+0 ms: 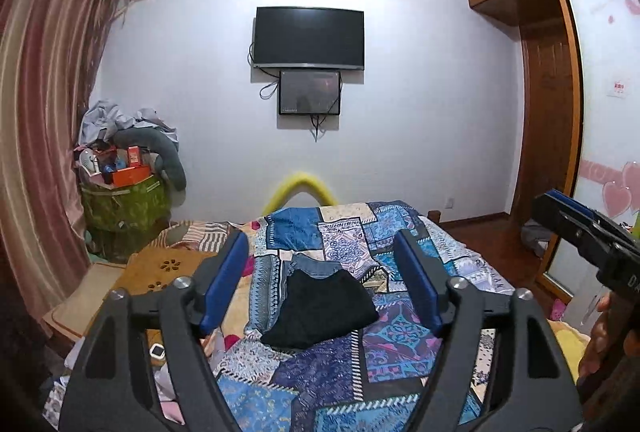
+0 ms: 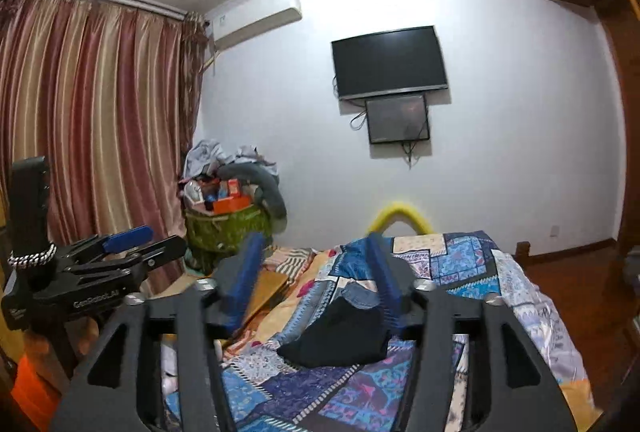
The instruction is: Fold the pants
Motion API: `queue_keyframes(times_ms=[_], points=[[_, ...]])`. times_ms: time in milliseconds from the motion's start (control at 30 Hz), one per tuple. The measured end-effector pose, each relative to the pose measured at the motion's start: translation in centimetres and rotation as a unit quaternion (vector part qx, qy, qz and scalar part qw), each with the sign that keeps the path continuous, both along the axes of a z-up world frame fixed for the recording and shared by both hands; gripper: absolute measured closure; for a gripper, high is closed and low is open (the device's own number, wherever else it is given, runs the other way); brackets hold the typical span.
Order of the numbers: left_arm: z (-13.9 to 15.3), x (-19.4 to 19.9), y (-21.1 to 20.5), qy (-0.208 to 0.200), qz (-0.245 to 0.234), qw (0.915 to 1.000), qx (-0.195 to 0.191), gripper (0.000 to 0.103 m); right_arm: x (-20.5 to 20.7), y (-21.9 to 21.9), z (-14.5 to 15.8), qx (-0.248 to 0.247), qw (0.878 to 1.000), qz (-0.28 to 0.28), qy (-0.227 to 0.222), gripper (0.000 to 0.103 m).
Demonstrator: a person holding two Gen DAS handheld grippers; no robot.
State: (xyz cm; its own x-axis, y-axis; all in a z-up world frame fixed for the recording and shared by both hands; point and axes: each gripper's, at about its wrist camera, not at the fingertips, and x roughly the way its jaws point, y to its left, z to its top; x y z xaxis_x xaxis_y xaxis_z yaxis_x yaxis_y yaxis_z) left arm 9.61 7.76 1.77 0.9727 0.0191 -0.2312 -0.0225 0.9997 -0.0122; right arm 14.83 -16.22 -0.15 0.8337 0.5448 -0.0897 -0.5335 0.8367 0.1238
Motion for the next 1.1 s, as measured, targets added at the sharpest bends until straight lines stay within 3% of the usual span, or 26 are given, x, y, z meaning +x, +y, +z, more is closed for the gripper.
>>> queue_keyframes(times_ms=[33,100,200,500,1100], points=[[-0.1,-0.7,-0.1,-0.004,0.003,1.0,0.001,0.018,-0.4,-0.1,-0.2,0.001,1.0,-0.009,0.001,0.02],[-0.3,-1.6,-0.3,-0.01,0.003,0.9999,0.002,0.005,-0.7,-0.4,-0.3,-0.007,1.0,-0.019,0.0,0.009],[-0.5,-2.4,-0.5,-0.018,0.009,0.9998,0.008,0.001,-0.3,-0.4,-0.2,-0.02,0.999,-0.033,0.002,0.001],[-0.5,-3.7,-0.9,-0.02,0.001,0.9998,0.005,0.0,-1.1,-0.4,-0.4,-0.029,0.999,-0.035,0.003,0.001],[-1.3,-2.7,-0.5,-0.003,-0.01,0.9998,-0.016,0.0,-1.5,-0.7,-0.8,-0.031,0.999,-0.034,0.004,0.001]])
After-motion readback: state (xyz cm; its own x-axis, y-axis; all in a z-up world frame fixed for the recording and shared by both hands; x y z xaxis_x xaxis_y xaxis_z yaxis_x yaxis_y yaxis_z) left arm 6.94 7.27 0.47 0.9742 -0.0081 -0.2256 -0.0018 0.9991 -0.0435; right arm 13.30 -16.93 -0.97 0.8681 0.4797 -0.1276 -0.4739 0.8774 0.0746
